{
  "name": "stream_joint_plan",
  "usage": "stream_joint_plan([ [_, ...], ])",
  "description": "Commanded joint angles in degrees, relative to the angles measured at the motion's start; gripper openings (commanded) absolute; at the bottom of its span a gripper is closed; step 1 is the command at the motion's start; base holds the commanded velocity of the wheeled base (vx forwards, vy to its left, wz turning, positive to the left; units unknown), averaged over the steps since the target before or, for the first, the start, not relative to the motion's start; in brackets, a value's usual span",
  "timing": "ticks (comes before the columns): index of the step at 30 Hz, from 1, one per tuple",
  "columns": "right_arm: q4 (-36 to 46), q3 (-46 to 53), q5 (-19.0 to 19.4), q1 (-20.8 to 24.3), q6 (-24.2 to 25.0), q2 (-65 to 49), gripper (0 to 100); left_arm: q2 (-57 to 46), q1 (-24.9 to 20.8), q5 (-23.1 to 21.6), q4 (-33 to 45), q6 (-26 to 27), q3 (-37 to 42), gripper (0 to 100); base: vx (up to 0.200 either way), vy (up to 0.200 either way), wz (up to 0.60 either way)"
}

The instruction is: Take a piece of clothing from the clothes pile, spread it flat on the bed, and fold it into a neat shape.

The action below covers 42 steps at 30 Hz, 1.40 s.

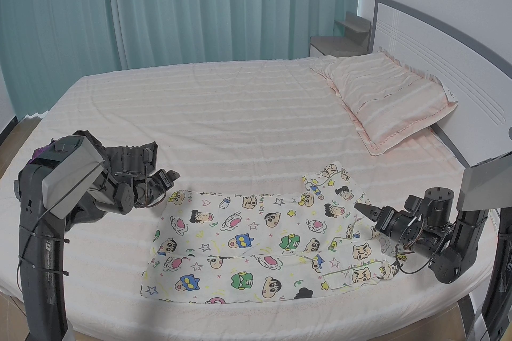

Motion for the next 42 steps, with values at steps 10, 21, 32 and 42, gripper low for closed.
stream_joint_plan([
  [10,-0.85,-0.54,-0.47,0.59,0.0,2.08,100,5.82,-2.22,-2.58,0.9,-2.84,-4.39,100,0.0,0.0,0.0],
  [21,-0.58,-3.61,-0.64,0.15,-0.79,2.26,100,7.93,-2.92,-2.41,0.81,-2.92,-6.85,0,0.0,0.0,0.0],
  [32,25.35,-31.21,-0.64,-5.47,-7.47,8.41,100,7.31,-2.66,-0.12,-7.45,-9.25,-3.77,0,0.0,0.0,0.0],
  [42,37.56,-48.61,-0.64,-7.23,-10.54,16.32,100,5.82,-2.13,4.71,-15.36,-9.6,1.06,0,0.0,0.0,0.0],
])
